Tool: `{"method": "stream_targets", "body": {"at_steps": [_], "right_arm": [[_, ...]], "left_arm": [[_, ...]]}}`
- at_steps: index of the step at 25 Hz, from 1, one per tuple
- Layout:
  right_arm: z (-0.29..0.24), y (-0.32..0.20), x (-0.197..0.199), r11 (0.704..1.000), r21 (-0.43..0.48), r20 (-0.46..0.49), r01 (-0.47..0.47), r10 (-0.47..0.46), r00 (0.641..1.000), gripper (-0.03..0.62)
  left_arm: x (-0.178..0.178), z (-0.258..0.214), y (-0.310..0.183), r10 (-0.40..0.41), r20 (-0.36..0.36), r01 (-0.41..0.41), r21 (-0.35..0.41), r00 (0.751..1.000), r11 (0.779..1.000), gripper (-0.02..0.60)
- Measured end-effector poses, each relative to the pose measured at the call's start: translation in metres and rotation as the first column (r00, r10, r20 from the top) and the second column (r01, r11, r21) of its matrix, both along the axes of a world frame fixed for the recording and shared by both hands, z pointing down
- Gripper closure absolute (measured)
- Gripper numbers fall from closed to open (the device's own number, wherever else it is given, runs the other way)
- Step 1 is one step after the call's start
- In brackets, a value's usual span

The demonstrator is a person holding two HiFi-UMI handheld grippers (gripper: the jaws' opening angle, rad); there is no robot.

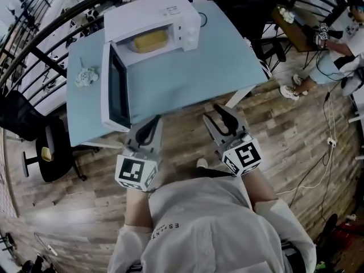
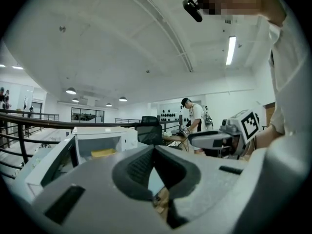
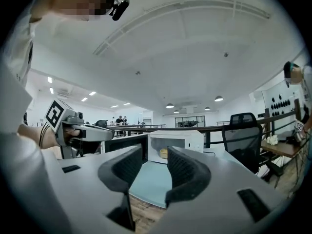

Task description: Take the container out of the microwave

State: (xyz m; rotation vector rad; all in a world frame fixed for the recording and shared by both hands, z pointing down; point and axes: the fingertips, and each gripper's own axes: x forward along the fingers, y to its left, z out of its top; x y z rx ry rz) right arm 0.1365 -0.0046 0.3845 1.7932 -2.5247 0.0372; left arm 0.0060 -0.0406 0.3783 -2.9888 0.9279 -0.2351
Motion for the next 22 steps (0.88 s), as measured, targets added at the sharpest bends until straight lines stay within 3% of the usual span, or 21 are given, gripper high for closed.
{"method": "stream_targets", "body": {"at_steps": [5, 9, 16, 22], "right_arm": [[0.000, -0.026, 0.046, 0.998, -0.011, -0.002, 0.063, -0.063, 0.998, 0.439], [0.006, -0.048, 0.065, 0.994, -0.031, 0.002, 0.105, -0.105, 0.994, 0.439], [0.015, -0.106, 0.061, 0.979, -0.089, 0.004, 0.185, -0.185, 0.983, 0.439], [0.021, -0.169, 0.046, 0.961, -0.127, -0.079, 0.245, -0.256, 0.964, 0.439]], "left_arm": [[0.043, -0.004, -0.017, -0.065, 0.006, 0.065, 0.006, 0.998, 0.998, 0.588], [0.055, -0.003, -0.030, -0.120, 0.017, 0.120, -0.003, 0.993, 0.993, 0.588], [0.056, 0.009, -0.069, -0.187, 0.023, 0.188, -0.035, 0.982, 0.982, 0.588], [0.058, 0.011, -0.125, -0.203, 0.013, 0.203, -0.040, 0.979, 0.978, 0.588]]}}
